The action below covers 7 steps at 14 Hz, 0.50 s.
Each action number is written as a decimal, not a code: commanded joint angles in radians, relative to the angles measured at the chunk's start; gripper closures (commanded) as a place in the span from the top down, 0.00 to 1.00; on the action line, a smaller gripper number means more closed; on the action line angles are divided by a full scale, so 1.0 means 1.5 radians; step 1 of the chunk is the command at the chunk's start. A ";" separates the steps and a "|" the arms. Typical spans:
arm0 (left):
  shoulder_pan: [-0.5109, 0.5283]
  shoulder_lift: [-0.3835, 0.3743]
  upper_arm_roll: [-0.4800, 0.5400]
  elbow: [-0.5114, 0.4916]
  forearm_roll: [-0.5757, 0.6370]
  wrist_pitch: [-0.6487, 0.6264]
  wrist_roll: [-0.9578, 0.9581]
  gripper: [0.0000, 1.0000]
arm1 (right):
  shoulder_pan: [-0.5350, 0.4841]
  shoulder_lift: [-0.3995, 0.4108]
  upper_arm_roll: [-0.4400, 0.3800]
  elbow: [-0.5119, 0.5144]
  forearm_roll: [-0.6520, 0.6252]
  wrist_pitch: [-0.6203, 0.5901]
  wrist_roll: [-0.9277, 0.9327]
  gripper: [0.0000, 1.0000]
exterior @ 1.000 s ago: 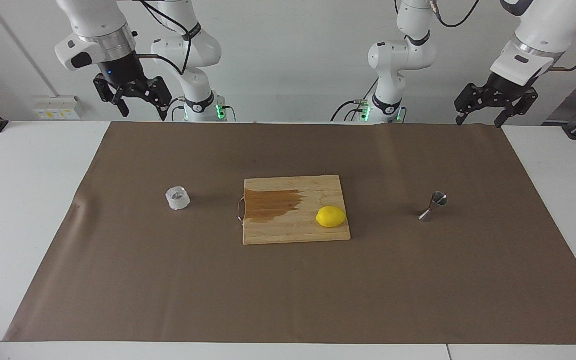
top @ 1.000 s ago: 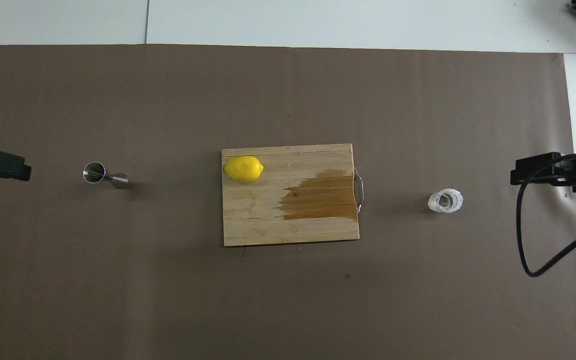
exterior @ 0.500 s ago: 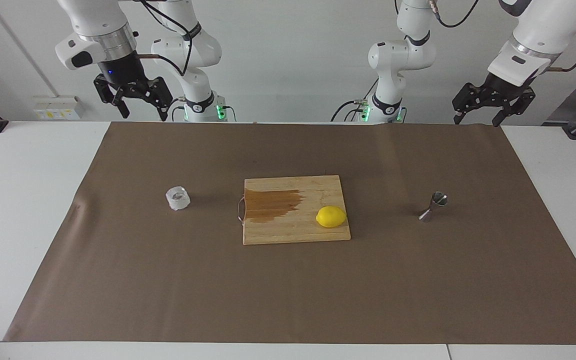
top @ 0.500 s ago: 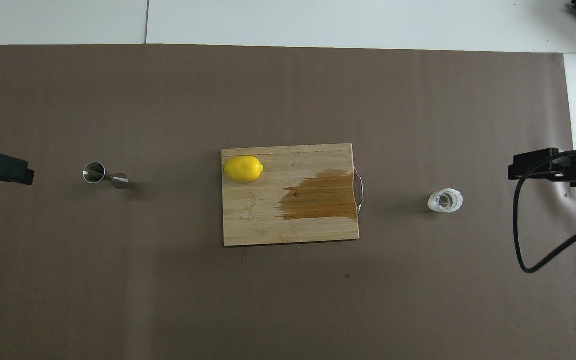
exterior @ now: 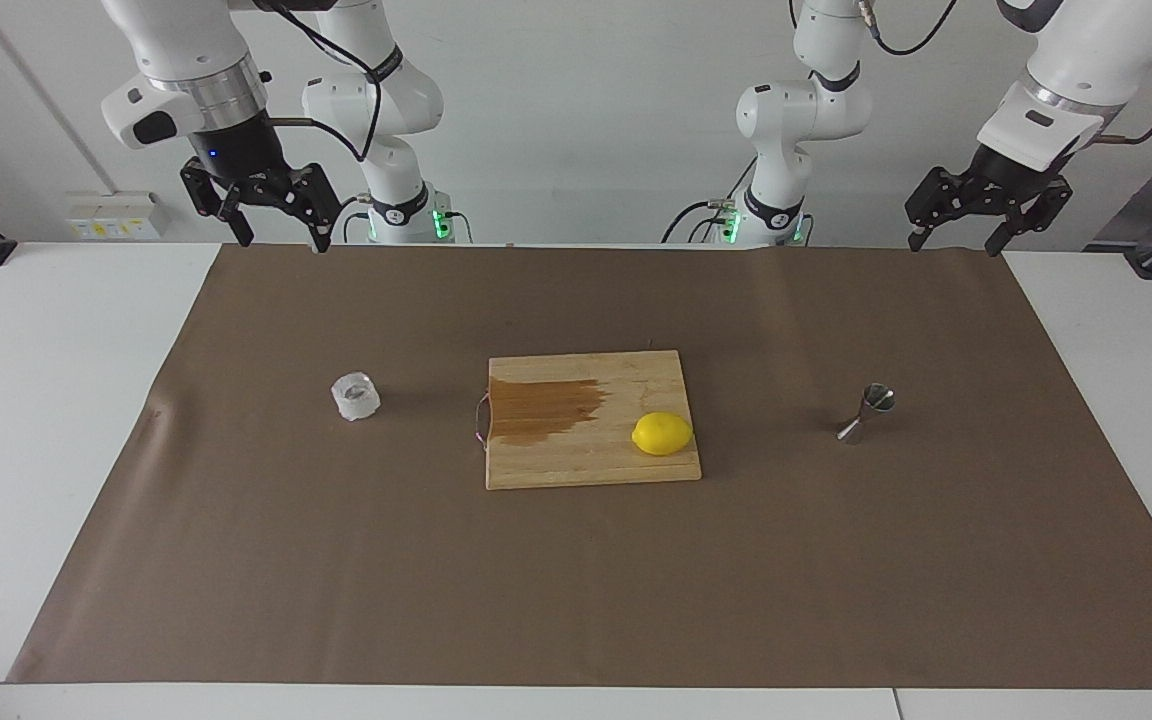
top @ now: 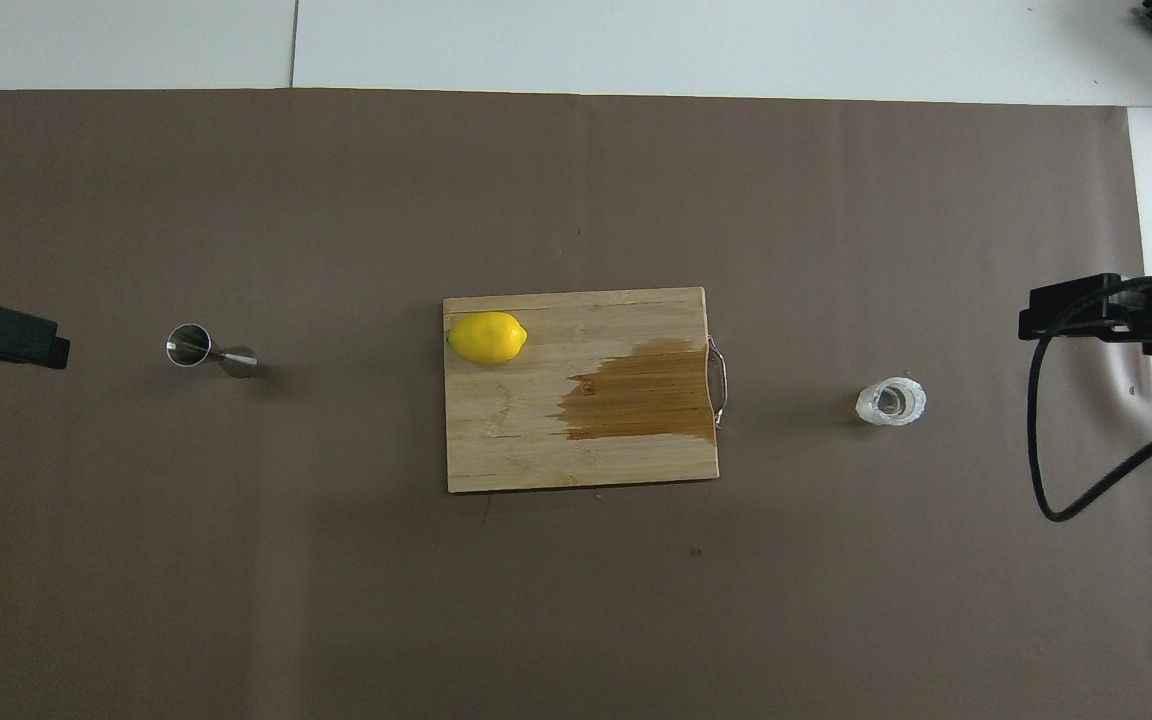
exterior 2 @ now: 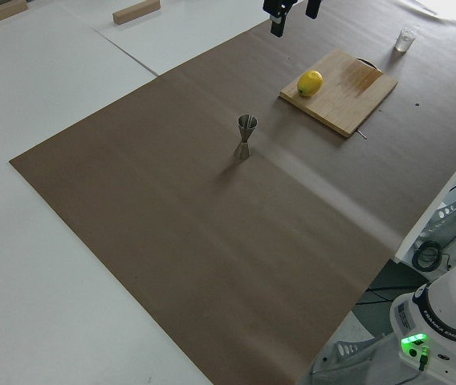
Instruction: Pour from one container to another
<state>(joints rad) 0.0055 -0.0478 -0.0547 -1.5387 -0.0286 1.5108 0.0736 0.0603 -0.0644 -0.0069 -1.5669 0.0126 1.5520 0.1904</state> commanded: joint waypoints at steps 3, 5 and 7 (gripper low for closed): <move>0.004 0.062 0.003 -0.004 -0.012 0.028 -0.026 1.00 | -0.009 0.011 0.004 0.003 -0.006 -0.002 0.002 1.00; 0.011 0.114 0.007 0.020 -0.050 0.031 -0.166 1.00 | -0.011 0.017 0.003 0.004 -0.006 0.004 0.002 1.00; 0.044 0.154 0.007 0.022 -0.129 0.055 -0.311 1.00 | -0.008 0.013 0.003 -0.010 -0.005 -0.001 0.001 1.00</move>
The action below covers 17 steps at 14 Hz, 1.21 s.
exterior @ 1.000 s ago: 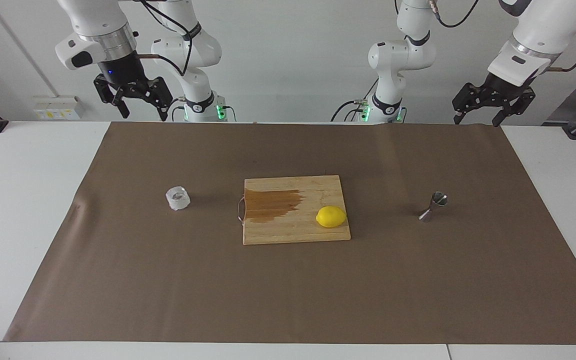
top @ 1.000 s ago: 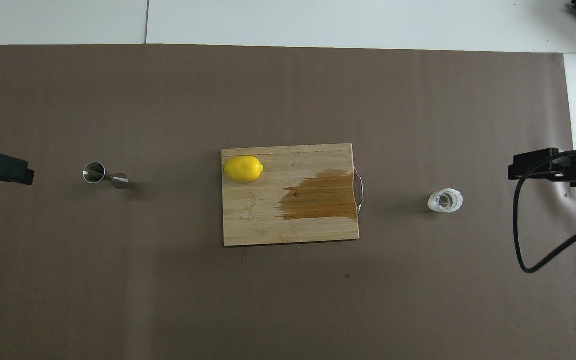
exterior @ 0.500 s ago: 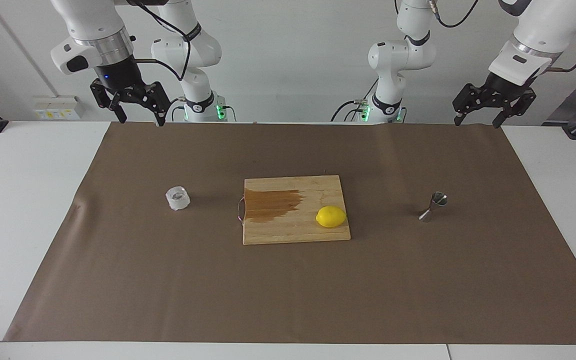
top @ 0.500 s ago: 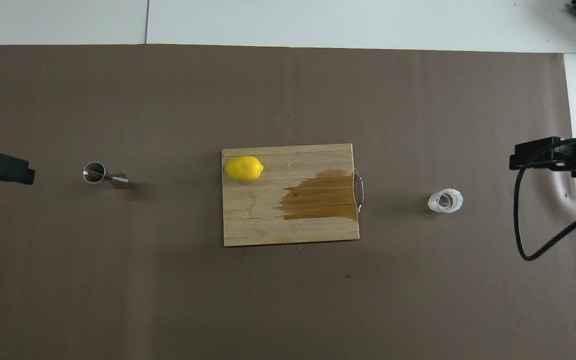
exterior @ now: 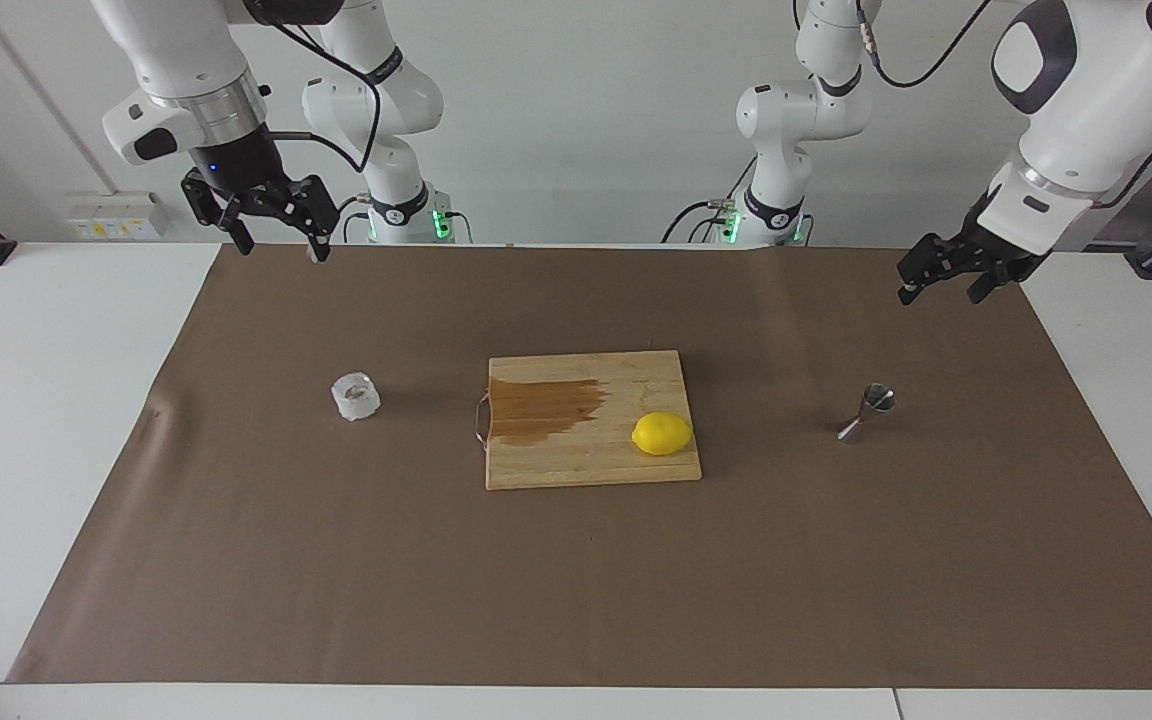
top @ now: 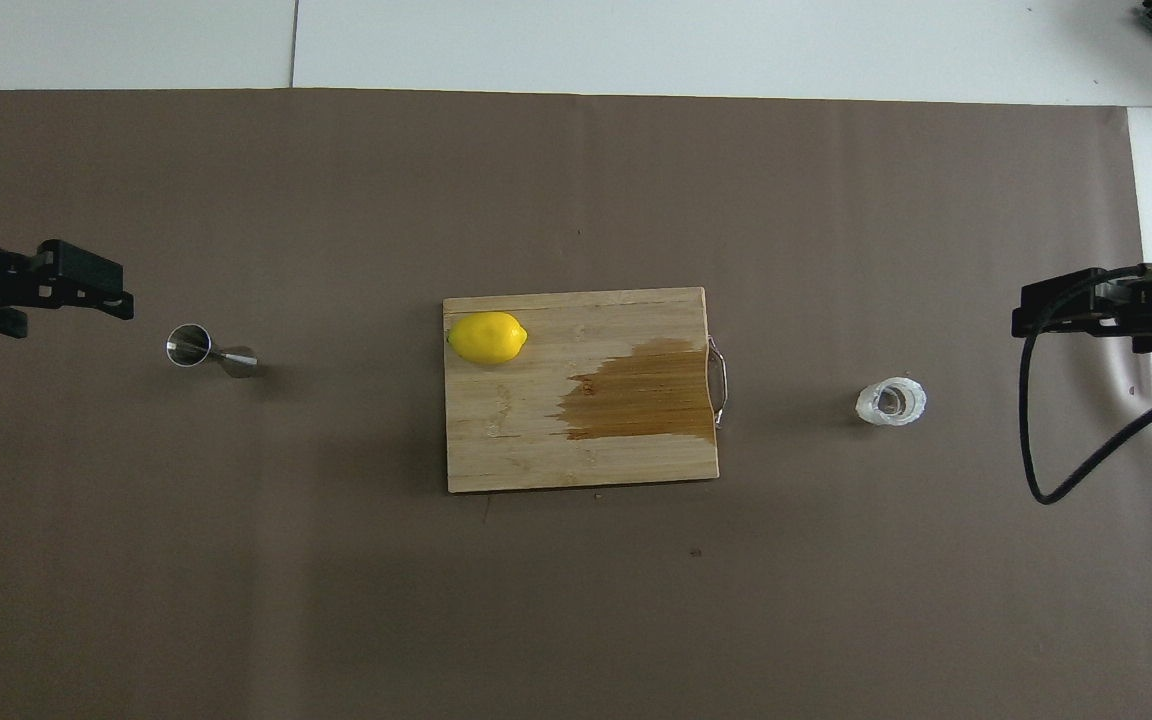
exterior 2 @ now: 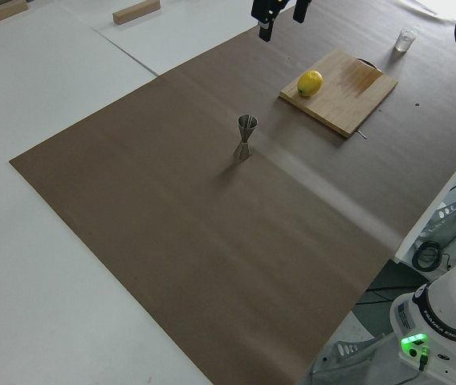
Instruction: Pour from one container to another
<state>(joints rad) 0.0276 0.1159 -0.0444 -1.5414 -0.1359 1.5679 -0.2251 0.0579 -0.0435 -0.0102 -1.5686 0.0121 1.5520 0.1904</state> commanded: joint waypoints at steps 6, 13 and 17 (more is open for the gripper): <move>0.119 -0.003 0.003 -0.184 -0.270 0.160 -0.402 1.00 | -0.006 -0.009 0.003 -0.025 -0.004 0.002 -0.017 1.00; 0.217 -0.052 0.002 -0.423 -0.610 0.293 -0.523 1.00 | -0.005 -0.015 0.002 -0.031 -0.003 -0.005 -0.021 1.00; 0.225 -0.050 0.001 -0.506 -0.757 0.384 -0.543 1.00 | -0.002 -0.016 0.003 -0.032 -0.003 -0.004 -0.020 1.00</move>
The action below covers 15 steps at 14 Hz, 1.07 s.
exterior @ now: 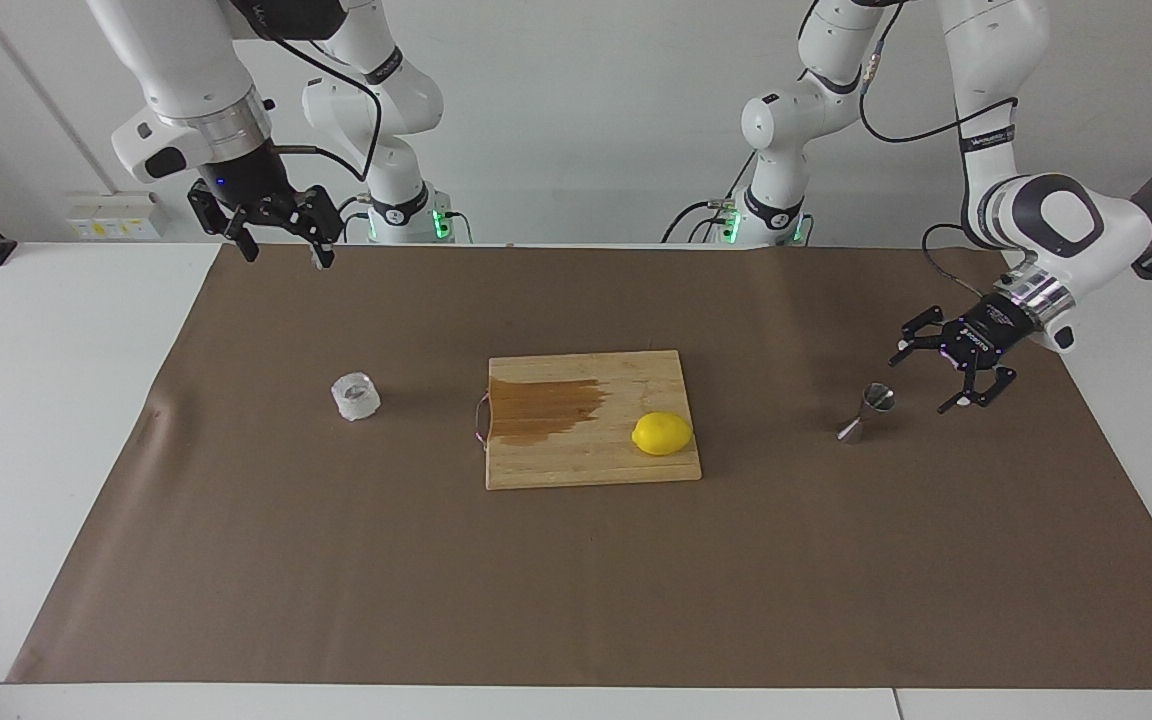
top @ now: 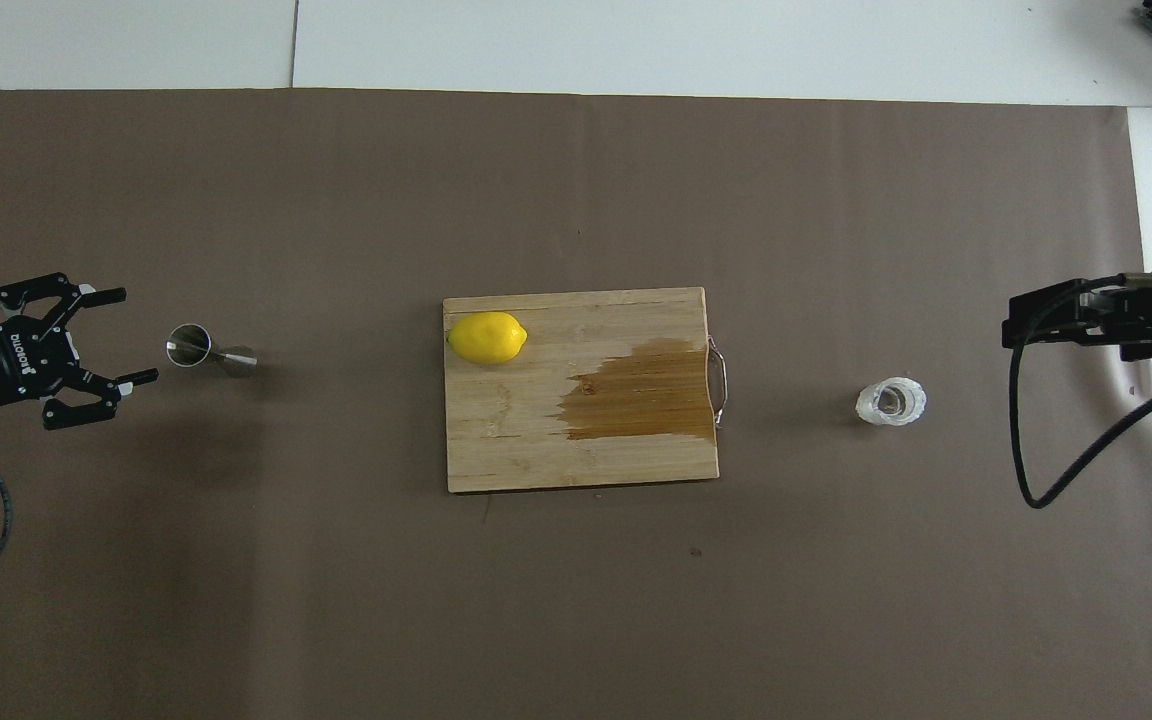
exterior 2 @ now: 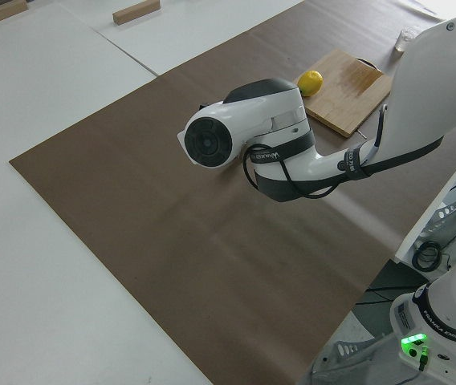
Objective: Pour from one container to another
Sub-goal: 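Open the left gripper and move it around the small metal cup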
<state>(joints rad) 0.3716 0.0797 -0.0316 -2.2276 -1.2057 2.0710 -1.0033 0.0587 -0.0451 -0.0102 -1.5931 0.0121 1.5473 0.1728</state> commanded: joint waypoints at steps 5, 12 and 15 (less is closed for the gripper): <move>-0.033 -0.030 -0.008 -0.063 -0.059 0.051 -0.005 1.00 | 0.000 -0.020 0.003 -0.026 -0.003 -0.001 -0.008 1.00; -0.053 -0.032 -0.008 -0.075 -0.059 0.070 0.027 1.00 | 0.003 -0.032 0.003 -0.048 -0.003 0.003 -0.008 1.00; -0.056 -0.032 -0.008 -0.076 -0.062 0.074 0.029 1.00 | 0.002 -0.032 0.003 -0.047 -0.002 0.002 -0.010 1.00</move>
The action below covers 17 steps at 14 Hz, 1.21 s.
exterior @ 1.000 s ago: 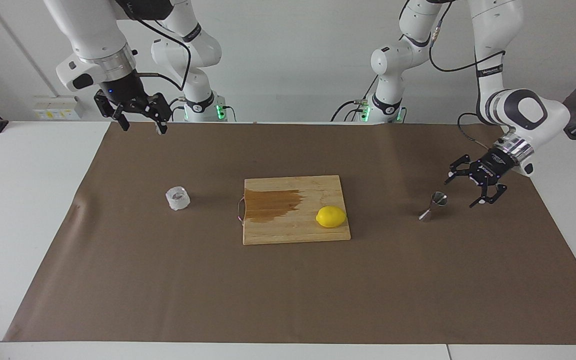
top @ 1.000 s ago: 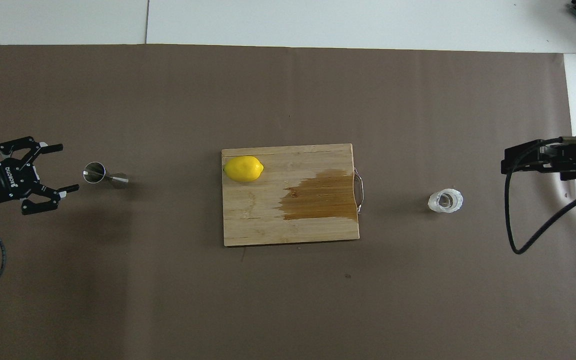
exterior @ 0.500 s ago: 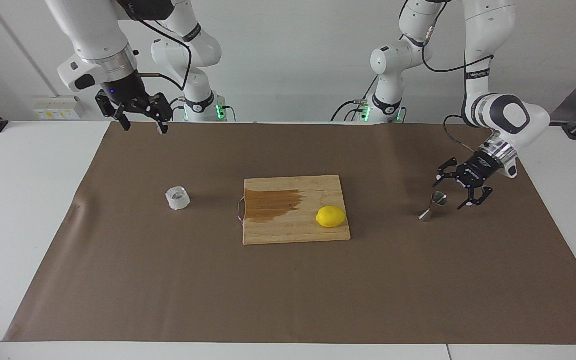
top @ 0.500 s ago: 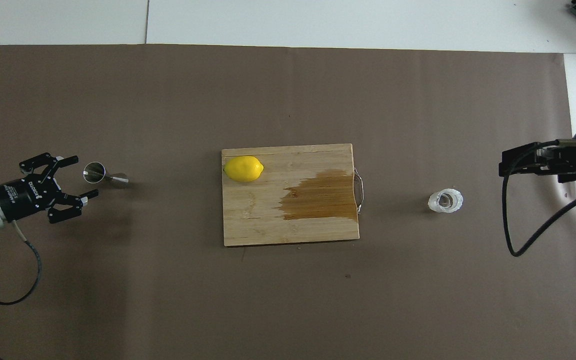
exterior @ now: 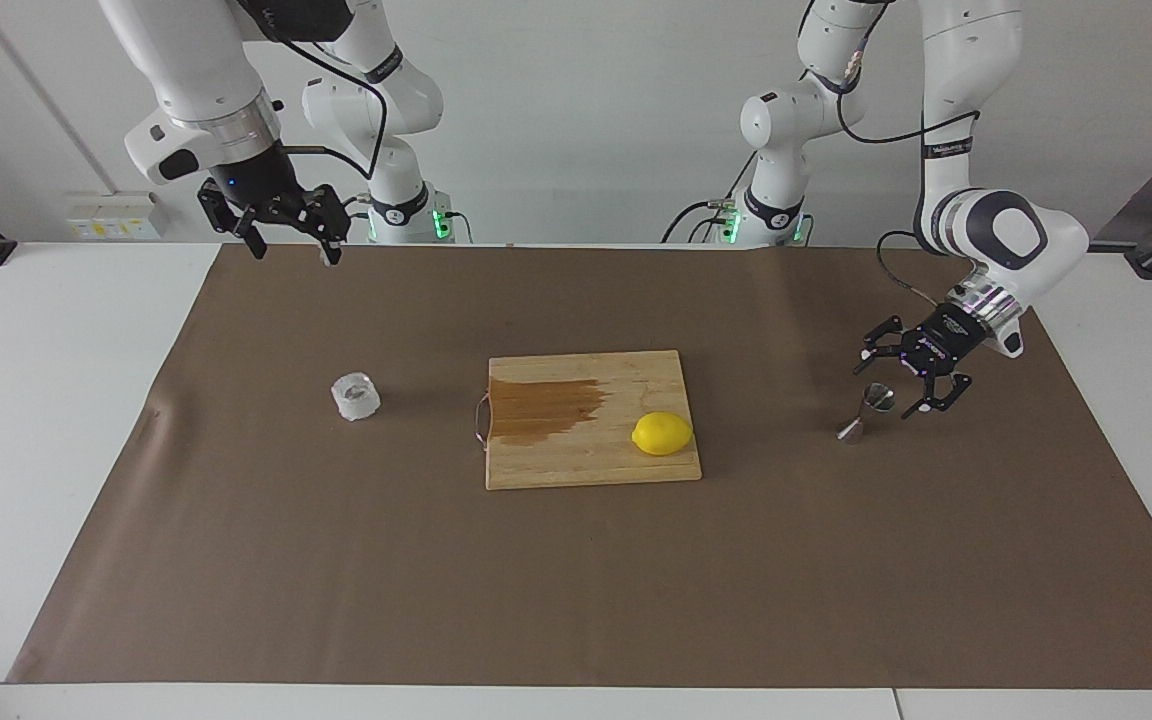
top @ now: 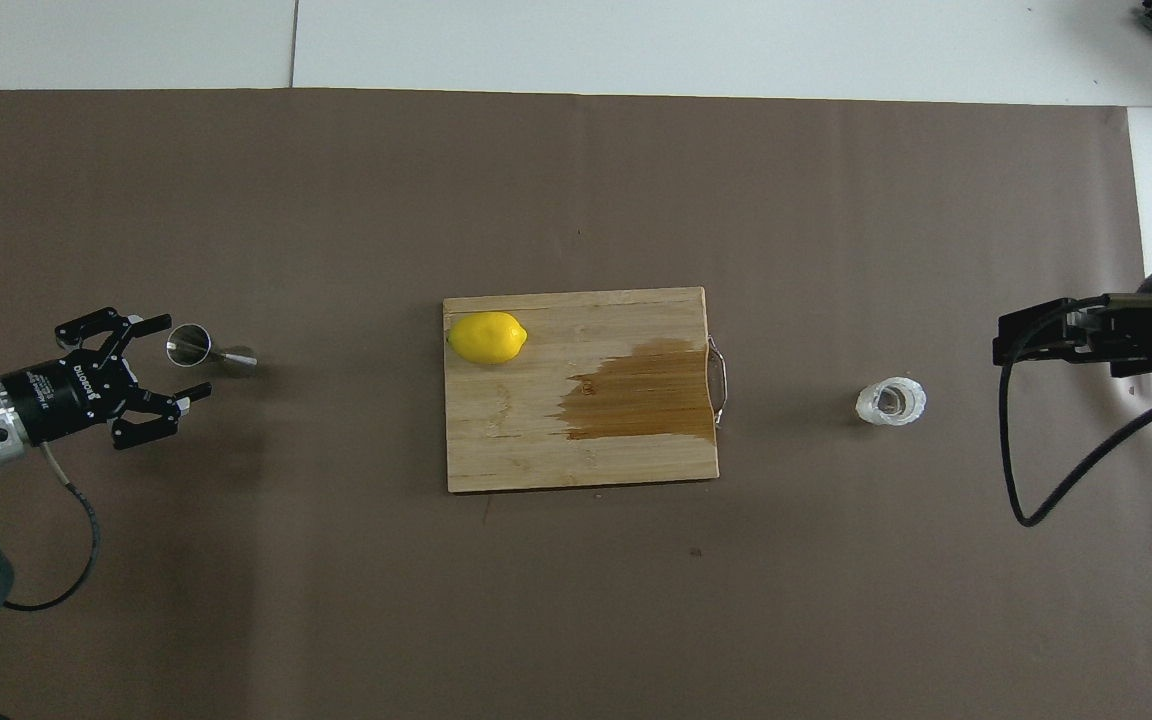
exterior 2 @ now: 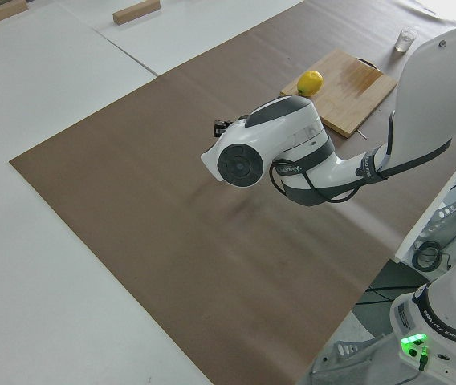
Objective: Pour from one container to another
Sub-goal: 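Open the left gripper and move it around the small metal cup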
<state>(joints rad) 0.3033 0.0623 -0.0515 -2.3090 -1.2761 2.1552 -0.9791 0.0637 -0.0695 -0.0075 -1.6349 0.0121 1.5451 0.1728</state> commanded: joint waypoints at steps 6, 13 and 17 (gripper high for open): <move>-0.021 -0.020 0.005 -0.022 -0.025 0.028 0.016 1.00 | -0.006 -0.017 0.001 -0.018 -0.002 0.003 -0.008 1.00; -0.030 -0.020 0.006 -0.021 -0.026 0.040 0.015 0.91 | -0.009 -0.017 0.000 -0.018 -0.002 0.001 -0.015 1.00; -0.045 -0.016 0.006 -0.018 -0.025 0.047 0.027 0.10 | -0.008 -0.017 0.001 -0.019 -0.002 0.001 -0.015 1.00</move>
<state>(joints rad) 0.2638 0.0616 -0.0520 -2.3096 -1.2876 2.1947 -0.9618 0.0593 -0.0717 -0.0096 -1.6367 0.0121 1.5451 0.1718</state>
